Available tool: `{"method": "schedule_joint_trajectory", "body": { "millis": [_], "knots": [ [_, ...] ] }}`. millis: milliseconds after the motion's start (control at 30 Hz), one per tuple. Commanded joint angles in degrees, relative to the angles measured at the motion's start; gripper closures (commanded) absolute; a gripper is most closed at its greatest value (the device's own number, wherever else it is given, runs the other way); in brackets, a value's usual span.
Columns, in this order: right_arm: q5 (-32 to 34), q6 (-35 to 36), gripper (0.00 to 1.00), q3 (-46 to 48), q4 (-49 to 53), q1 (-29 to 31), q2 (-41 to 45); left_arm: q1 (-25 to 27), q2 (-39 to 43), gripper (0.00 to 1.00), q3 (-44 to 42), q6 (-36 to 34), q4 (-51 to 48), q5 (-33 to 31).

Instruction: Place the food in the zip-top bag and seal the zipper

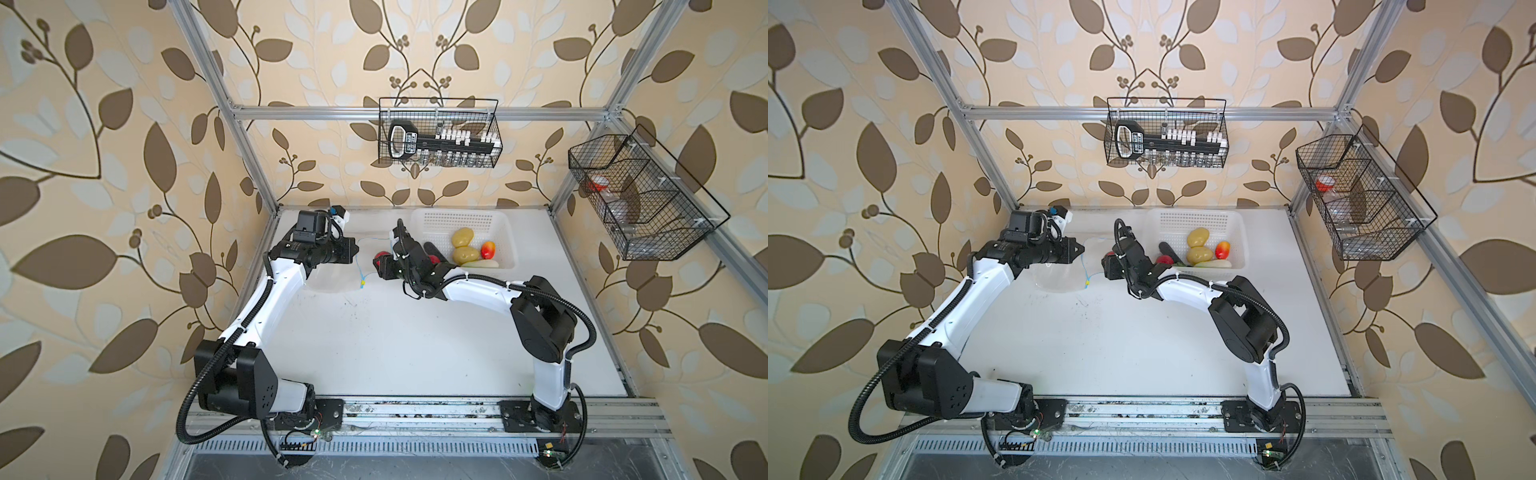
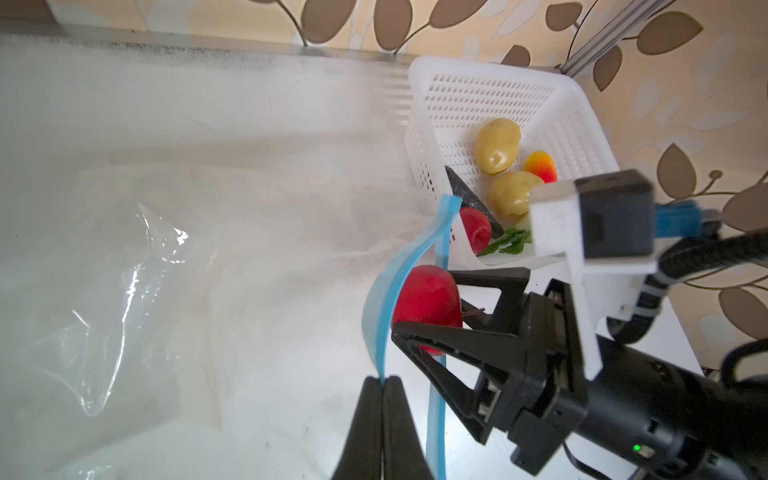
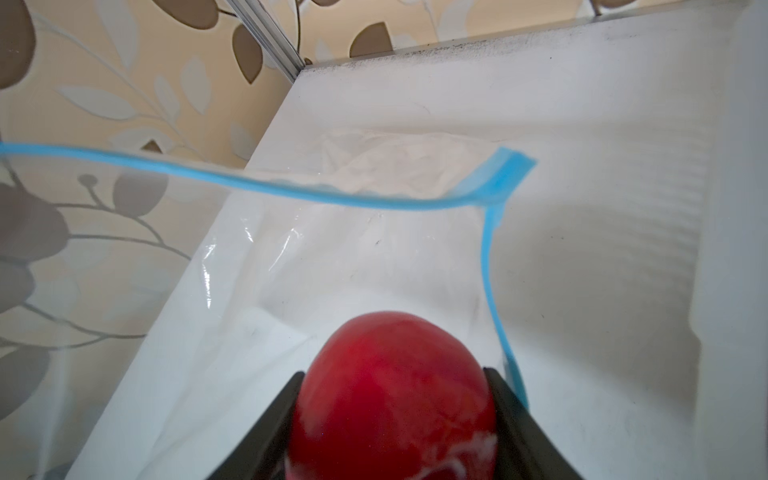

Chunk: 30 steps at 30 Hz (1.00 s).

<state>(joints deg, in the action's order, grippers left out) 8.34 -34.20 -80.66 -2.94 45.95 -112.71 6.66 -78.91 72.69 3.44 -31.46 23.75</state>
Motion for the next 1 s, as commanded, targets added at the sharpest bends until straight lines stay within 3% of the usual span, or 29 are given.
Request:
{"method": "schedule_joint_trajectory", "body": {
  "millis": [0,300,600,700,967],
  "knots": [
    [0.8,0.9,0.68,-1.8,0.2,0.3,-0.6,-0.2,2.0,1.0,1.9,0.1,0.1,-0.2],
    [-1.7,3.6,0.64,-8.4,-0.6,2.6,-2.2,-0.1,2.5,1.0,0.3,0.0,0.1,0.9],
    [-4.4,3.6,0.34,-11.5,-0.2,2.6,-4.0,-0.1,2.8,1.0,-0.9,-0.1,0.3,1.3],
    [-4.3,4.2,0.17,-10.6,-0.2,2.6,-2.9,-0.2,3.0,1.0,-0.9,-1.1,0.0,0.9],
    [-5.3,5.2,0.13,-5.8,-2.4,2.3,0.9,-0.2,2.8,1.0,-1.8,-0.6,0.4,1.0]
  ]
}}
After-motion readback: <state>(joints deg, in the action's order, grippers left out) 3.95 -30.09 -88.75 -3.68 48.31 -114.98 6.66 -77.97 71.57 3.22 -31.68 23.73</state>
